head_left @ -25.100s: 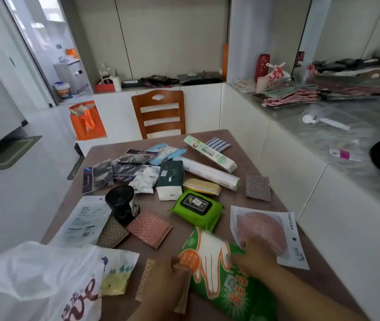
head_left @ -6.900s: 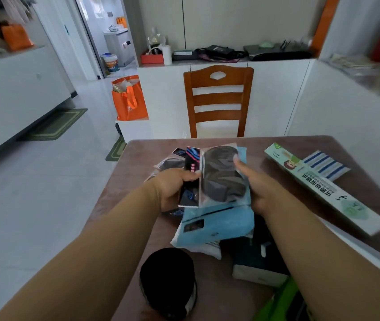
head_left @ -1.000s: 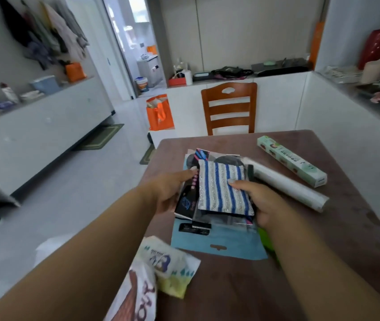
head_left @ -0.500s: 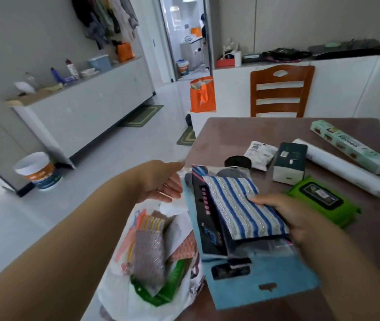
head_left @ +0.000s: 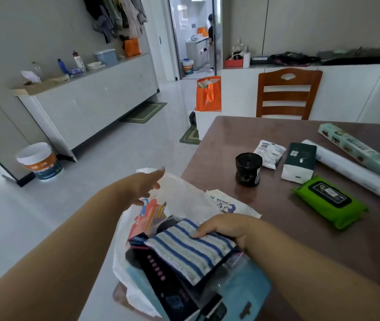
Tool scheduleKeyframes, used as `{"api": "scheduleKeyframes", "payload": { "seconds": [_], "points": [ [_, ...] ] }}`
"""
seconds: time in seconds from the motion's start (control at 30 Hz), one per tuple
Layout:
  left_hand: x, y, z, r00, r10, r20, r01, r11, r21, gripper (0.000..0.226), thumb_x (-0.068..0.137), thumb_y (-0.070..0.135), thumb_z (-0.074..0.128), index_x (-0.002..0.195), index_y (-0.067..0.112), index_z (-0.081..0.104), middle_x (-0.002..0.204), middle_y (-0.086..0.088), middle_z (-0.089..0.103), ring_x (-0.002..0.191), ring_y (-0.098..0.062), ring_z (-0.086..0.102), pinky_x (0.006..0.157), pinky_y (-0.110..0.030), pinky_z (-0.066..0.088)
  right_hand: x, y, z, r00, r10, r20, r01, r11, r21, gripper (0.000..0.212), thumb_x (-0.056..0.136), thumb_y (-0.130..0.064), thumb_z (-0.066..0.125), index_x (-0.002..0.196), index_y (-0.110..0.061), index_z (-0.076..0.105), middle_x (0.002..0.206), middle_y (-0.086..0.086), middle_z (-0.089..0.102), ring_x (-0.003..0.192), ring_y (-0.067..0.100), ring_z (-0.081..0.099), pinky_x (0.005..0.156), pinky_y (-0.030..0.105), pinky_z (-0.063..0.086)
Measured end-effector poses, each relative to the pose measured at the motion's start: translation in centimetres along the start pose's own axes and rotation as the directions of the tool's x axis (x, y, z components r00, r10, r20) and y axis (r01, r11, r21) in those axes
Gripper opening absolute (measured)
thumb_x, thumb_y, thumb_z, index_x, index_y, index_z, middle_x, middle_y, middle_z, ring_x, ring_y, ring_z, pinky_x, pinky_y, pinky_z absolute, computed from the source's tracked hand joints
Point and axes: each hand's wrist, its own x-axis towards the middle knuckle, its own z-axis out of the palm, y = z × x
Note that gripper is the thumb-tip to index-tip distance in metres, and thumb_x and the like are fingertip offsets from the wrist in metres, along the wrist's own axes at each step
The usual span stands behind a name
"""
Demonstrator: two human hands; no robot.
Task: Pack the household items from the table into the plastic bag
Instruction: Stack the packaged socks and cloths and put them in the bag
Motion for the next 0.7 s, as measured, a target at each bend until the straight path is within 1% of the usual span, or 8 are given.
{"api": "scheduleKeyframes", "payload": {
  "seconds": [0.1,0.17,0.23,0.33,0.43,0.53,0.63,0.7],
  "points": [
    [0.1,-0.1,-0.3,1.000,-0.007,0.028,0.007,1.000,0.012,0.070,0.093,0.064,0.029,0.128,0.011,0.057,0.148,-0.008,0.045,0.131,-0.032,0.047,0.113,-0.049,0.033,0.9,0.3,0.2,0.994,0.011,0.108,-0.012,1.000,0.005,0.025,0.077,-0.021,0.063,0.099,-0.008,0.062,0.075,0.002,0.073,0.064,0.013,0.069,0.064,0.024,0.058],
    [0.2,-0.2,-0.5,0.999,-0.007,0.049,0.006,1.000,0.013,0.071,0.092,0.065,0.028,0.126,0.011,0.059,0.146,-0.008,0.049,0.128,-0.031,0.050,0.113,-0.052,0.031,1.1,0.3,0.3,0.995,0.009,0.095,-0.012,1.000,0.023,0.020,0.077,-0.018,0.063,0.093,-0.006,0.064,0.070,0.004,0.073,0.059,0.014,0.069,0.059,0.023,0.058],
    [0.2,-0.3,-0.8,0.997,-0.009,0.072,0.008,1.000,0.012,0.073,0.092,0.065,0.027,0.125,0.009,0.060,0.141,-0.009,0.053,0.125,-0.029,0.053,0.113,-0.054,0.028,0.9,-0.4,-0.2,0.997,-0.033,-0.075,0.041,0.994,0.101,0.008,0.084,-0.013,0.061,0.084,-0.005,0.064,0.060,0.007,0.071,0.049,0.016,0.067,0.051,0.023,0.055],
    [0.4,-0.3,-1.0,0.994,-0.026,0.106,0.023,0.999,0.034,0.075,0.092,0.066,0.025,0.125,0.008,0.060,0.141,-0.010,0.054,0.126,-0.029,0.053,0.114,-0.056,0.024,1.2,-1.6,-2.7,0.912,-0.106,-0.397,0.223,0.939,0.261,0.009,0.087,-0.012,0.061,0.088,-0.003,0.063,0.063,0.012,0.070,0.048,0.022,0.066,0.048,0.028,0.054],
    [0.8,-0.2,-1.1,0.993,-0.022,0.120,0.019,0.999,0.031,0.074,0.093,0.065,0.024,0.127,0.009,0.057,0.142,-0.011,0.052,0.128,-0.029,0.051,0.114,-0.053,0.026,2.2,-2.4,-2.3,0.878,-0.103,-0.468,0.232,0.946,0.226,0.016,0.084,-0.012,0.066,0.096,-0.003,0.062,0.082,0.016,0.070,0.064,0.027,0.067,0.060,0.034,0.055],
    [1.2,-0.1,-1.1,0.992,0.000,0.129,0.003,1.000,-0.017,0.074,0.091,0.067,0.028,0.129,0.010,0.056,0.143,-0.010,0.051,0.130,-0.029,0.049,0.114,-0.051,0.027,4.2,-2.7,-0.2,0.886,-0.112,-0.451,0.213,0.960,0.180,0.017,0.081,-0.009,0.069,0.096,-0.003,0.063,0.081,0.012,0.070,0.066,0.024,0.067,0.059,0.028,0.053],
    [1.8,-0.1,-1.0,0.991,0.003,0.131,0.004,0.998,-0.058,0.077,0.090,0.068,0.029,0.129,0.007,0.055,0.144,-0.012,0.048,0.132,-0.029,0.045,0.115,-0.049,0.027,6.7,-3.5,0.2,0.716,-0.120,-0.687,0.343,0.919,0.197,0.037,0.080,-0.017,0.069,0.112,0.001,0.062,0.095,0.013,0.069,0.083,0.027,0.067,0.074,0.035,0.057],
    [2.1,-0.2,-0.8,0.990,0.012,0.143,0.001,0.996,-0.091,0.078,0.089,0.068,0.031,0.131,0.006,0.054,0.145,-0.013,0.047,0.132,-0.029,0.044,0.115,-0.046,0.029,7.2,-3.9,1.2,0.686,-0.123,-0.717,0.257,0.963,0.081,0.049,0.086,-0.033,0.063,0.122,0.000,0.057,0.115,0.015,0.065,0.103,0.031,0.062,0.094,0.040,0.051]
  ]
}}
